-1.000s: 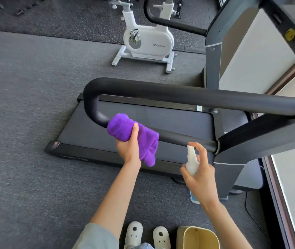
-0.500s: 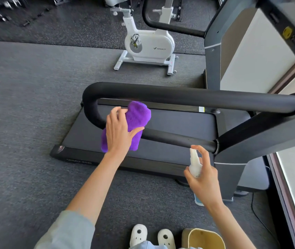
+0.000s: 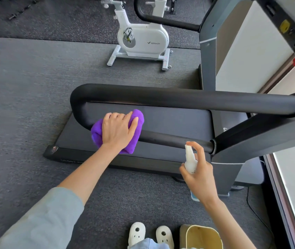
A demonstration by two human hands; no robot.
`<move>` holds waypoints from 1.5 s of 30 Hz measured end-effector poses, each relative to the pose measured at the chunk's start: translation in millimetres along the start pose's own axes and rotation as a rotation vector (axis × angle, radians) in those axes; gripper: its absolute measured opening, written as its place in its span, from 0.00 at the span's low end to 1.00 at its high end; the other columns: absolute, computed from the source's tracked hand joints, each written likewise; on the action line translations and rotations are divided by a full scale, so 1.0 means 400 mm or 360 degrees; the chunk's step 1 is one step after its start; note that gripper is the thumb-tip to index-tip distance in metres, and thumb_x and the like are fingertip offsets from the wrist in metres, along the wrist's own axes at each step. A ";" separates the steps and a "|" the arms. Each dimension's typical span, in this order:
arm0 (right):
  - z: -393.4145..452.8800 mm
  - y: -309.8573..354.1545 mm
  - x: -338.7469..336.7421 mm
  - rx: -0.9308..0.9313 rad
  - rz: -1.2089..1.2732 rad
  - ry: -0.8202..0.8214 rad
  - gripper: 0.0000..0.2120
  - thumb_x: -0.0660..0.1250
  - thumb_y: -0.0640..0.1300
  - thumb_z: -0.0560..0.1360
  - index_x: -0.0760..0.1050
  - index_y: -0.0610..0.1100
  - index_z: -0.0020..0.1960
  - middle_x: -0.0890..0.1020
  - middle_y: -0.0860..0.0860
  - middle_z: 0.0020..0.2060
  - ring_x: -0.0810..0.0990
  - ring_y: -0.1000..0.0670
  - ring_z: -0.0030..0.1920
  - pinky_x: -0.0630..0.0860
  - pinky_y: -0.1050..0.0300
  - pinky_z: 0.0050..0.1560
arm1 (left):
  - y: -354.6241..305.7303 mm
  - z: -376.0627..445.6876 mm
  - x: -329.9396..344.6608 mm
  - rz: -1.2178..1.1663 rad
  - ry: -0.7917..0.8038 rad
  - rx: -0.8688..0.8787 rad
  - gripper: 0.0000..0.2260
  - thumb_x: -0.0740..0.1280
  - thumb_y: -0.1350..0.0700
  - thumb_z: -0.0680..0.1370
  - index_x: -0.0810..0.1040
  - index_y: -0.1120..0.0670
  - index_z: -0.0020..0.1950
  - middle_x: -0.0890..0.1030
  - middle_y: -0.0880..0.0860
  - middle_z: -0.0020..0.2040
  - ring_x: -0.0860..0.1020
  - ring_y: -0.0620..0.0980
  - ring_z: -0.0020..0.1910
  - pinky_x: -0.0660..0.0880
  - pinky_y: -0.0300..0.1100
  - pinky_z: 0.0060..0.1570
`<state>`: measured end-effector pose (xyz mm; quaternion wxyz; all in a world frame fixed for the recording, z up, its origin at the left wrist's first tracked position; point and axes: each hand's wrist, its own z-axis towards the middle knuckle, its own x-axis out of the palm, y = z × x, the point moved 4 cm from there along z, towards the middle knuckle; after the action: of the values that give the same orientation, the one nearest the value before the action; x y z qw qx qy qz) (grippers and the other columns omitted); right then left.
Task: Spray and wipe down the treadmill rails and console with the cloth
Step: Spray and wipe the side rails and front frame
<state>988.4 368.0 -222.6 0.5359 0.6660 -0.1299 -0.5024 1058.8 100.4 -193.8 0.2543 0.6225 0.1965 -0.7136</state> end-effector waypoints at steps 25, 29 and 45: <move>0.013 0.008 -0.016 -0.0015 0.0011 -0.0138 0.33 0.69 0.33 0.73 0.64 0.63 0.65 0.78 0.63 0.41 0.78 0.54 0.38 0.74 0.64 0.32 | -0.167 -0.033 0.021 -0.0193 -0.0048 0.0027 0.24 0.47 0.44 0.79 0.79 0.53 0.43 0.83 0.51 0.41 0.76 0.55 0.42 0.67 0.52 0.57; -0.013 -0.009 -0.066 0.0032 0.0002 -0.0258 0.36 0.69 0.31 0.71 0.64 0.68 0.62 0.77 0.55 0.33 0.77 0.52 0.33 0.73 0.64 0.29 | -0.389 -0.046 0.033 -0.0286 0.0064 0.0245 0.22 0.49 0.43 0.79 0.79 0.53 0.51 0.82 0.52 0.46 0.77 0.55 0.45 0.67 0.52 0.57; -0.037 -0.042 -0.085 0.0108 -0.0009 -0.0282 0.32 0.69 0.32 0.73 0.63 0.62 0.65 0.76 0.52 0.33 0.76 0.49 0.33 0.78 0.48 0.30 | -0.155 -0.021 0.025 -0.0089 -0.0084 0.0080 0.24 0.48 0.40 0.78 0.79 0.53 0.43 0.82 0.52 0.40 0.77 0.56 0.43 0.66 0.50 0.49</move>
<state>978.7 407.5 -219.8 0.4980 0.6371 -0.1919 -0.5562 1026.9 153.4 -207.1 0.2236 0.6038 0.1889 -0.7414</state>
